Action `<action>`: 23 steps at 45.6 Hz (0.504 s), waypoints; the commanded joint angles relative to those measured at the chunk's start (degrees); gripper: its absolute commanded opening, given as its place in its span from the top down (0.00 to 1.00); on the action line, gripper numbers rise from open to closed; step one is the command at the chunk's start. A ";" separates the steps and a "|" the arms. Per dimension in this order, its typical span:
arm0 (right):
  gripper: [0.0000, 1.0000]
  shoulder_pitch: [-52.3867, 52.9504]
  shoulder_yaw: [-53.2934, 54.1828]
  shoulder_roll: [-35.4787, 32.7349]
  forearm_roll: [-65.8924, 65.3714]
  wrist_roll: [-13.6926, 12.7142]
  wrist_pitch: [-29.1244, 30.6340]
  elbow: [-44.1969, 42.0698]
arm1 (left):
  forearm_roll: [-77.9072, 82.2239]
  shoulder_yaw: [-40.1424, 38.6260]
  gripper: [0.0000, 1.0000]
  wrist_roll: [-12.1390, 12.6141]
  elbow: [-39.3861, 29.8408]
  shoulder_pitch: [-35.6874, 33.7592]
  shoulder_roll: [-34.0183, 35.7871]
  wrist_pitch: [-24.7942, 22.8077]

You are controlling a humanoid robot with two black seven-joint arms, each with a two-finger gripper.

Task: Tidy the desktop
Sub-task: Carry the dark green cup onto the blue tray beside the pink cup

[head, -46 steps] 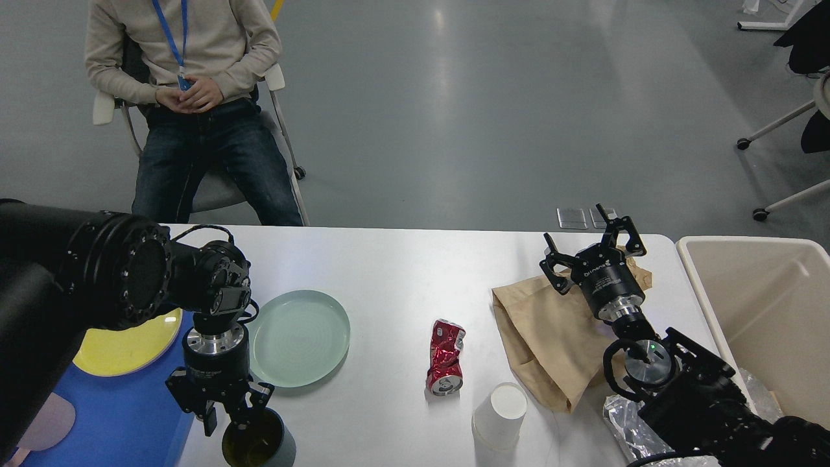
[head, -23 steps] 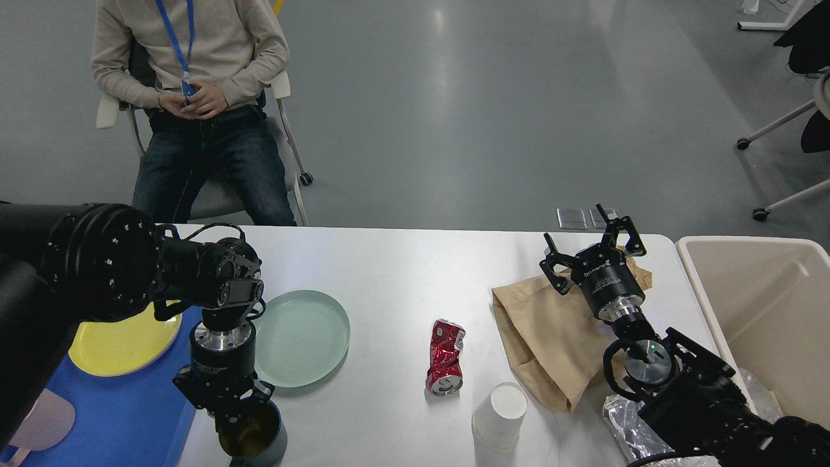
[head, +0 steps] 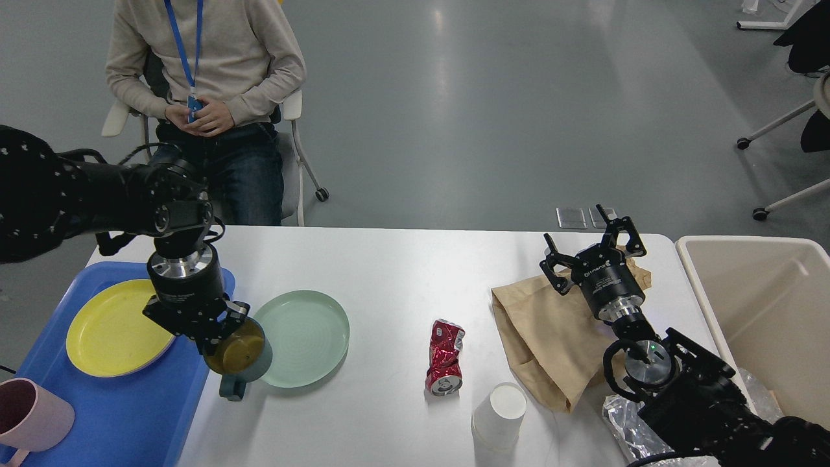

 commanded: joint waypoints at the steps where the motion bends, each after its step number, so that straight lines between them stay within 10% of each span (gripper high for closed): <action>1: 0.00 0.06 0.00 0.00 -0.06 -0.02 0.00 0.00 | 0.54 0.43 1.00 0.26 0.23 -0.19 5.84 -0.03; 23: 0.00 0.06 0.00 0.00 0.02 -0.02 0.00 0.00 | 0.62 0.52 1.00 0.18 4.72 10.18 18.15 -0.03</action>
